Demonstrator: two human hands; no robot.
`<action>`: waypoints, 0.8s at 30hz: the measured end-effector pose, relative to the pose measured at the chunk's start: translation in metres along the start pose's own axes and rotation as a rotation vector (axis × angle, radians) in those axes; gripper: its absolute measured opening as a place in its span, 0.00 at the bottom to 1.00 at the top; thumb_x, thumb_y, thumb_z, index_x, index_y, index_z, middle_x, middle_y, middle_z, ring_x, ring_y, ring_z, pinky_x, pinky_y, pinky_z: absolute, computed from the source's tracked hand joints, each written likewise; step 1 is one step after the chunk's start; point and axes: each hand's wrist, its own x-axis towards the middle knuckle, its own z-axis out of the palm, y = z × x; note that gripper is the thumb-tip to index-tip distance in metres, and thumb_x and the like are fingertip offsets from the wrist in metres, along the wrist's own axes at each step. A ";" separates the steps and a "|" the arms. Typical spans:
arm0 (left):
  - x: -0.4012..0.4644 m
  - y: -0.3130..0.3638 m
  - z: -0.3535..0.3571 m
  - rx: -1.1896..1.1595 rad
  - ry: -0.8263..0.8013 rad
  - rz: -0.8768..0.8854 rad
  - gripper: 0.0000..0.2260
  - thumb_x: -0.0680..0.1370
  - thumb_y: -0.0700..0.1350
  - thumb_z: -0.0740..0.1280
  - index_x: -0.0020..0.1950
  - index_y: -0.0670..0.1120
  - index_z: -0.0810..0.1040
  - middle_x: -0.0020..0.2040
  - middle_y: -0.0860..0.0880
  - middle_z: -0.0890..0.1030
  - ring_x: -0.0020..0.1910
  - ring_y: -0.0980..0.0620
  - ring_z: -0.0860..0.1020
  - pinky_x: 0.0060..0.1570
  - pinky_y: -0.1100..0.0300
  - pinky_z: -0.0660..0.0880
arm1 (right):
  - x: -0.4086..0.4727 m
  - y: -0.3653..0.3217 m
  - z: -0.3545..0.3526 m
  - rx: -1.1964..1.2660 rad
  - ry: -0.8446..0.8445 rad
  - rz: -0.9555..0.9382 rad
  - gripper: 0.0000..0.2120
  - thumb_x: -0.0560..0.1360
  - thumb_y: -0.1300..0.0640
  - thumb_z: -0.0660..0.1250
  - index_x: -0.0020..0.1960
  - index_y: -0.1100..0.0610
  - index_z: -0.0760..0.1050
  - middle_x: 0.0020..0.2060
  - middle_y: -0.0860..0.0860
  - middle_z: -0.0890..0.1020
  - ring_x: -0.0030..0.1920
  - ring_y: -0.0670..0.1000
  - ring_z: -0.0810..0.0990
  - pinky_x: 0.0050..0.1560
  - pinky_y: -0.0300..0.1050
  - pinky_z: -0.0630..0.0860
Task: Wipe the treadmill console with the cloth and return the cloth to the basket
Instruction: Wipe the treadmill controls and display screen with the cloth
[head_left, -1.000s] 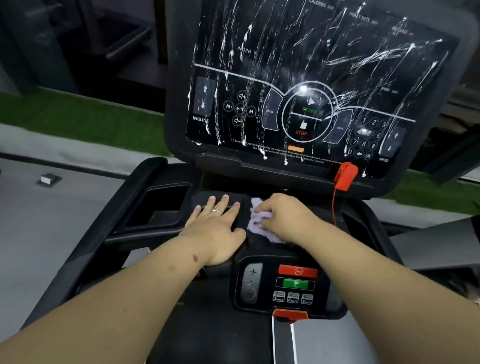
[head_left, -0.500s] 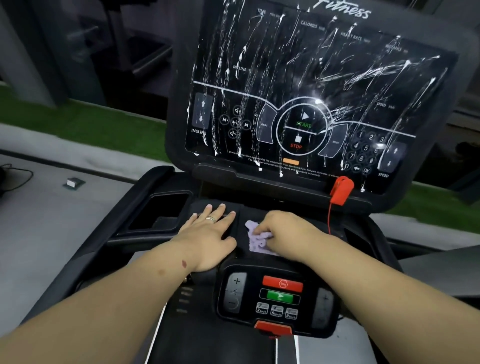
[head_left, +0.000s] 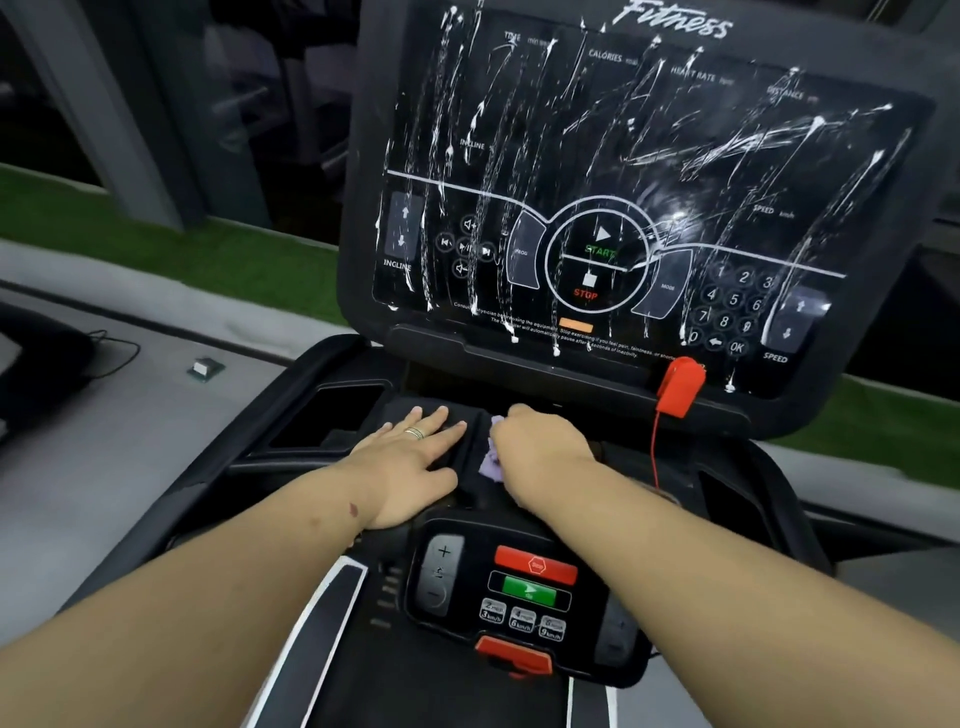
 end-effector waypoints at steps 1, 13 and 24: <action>0.001 0.000 0.000 0.003 0.004 -0.003 0.30 0.83 0.54 0.56 0.83 0.62 0.47 0.83 0.57 0.41 0.82 0.55 0.38 0.80 0.54 0.39 | 0.001 0.001 0.000 -0.004 -0.023 -0.027 0.13 0.78 0.56 0.68 0.62 0.56 0.76 0.58 0.53 0.73 0.55 0.59 0.80 0.44 0.47 0.72; 0.001 -0.001 0.000 -0.009 0.002 -0.012 0.30 0.83 0.54 0.56 0.83 0.63 0.48 0.83 0.58 0.42 0.81 0.56 0.38 0.80 0.55 0.39 | -0.007 0.012 -0.006 0.014 -0.063 -0.094 0.12 0.75 0.61 0.68 0.57 0.55 0.77 0.56 0.53 0.73 0.55 0.60 0.79 0.44 0.49 0.73; 0.000 0.000 0.000 -0.012 -0.009 -0.012 0.30 0.83 0.54 0.56 0.83 0.63 0.47 0.83 0.58 0.41 0.82 0.56 0.38 0.80 0.54 0.39 | -0.006 0.019 0.005 0.045 -0.065 -0.078 0.15 0.76 0.58 0.68 0.63 0.53 0.77 0.57 0.52 0.74 0.49 0.57 0.77 0.45 0.47 0.73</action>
